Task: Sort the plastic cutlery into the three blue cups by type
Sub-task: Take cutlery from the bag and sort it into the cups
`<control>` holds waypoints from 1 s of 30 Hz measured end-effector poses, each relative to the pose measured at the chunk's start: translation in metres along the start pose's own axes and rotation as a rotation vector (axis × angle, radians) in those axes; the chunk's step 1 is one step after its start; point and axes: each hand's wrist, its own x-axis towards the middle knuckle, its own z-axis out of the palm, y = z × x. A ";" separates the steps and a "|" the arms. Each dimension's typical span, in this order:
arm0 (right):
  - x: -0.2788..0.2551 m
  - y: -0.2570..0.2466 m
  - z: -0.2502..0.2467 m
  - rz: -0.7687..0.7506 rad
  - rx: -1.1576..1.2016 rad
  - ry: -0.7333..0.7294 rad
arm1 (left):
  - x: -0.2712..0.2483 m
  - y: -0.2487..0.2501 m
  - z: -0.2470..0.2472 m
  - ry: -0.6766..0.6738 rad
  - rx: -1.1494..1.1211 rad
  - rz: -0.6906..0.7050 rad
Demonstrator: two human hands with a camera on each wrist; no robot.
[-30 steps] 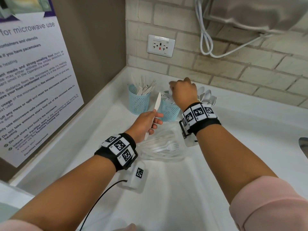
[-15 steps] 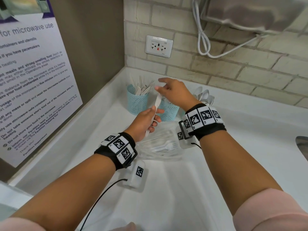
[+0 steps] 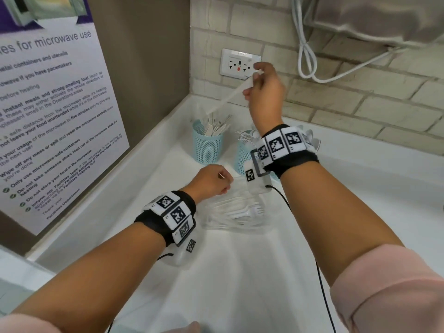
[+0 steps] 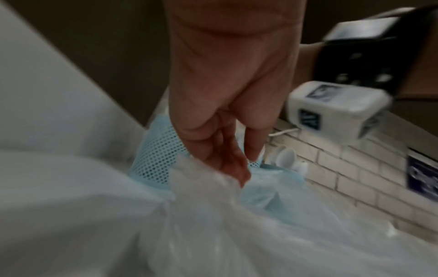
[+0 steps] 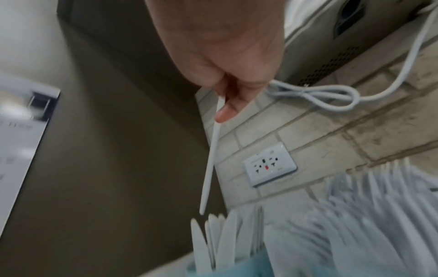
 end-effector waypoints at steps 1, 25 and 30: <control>-0.005 0.002 0.009 -0.039 -0.042 -0.027 | -0.002 0.000 0.001 -0.034 0.159 0.048; -0.040 -0.007 -0.034 0.179 -0.877 -1.143 | -0.010 -0.011 0.022 -0.350 0.877 0.007; -0.072 0.036 -0.055 0.351 -1.141 -1.367 | -0.007 -0.013 0.030 -0.317 0.927 0.015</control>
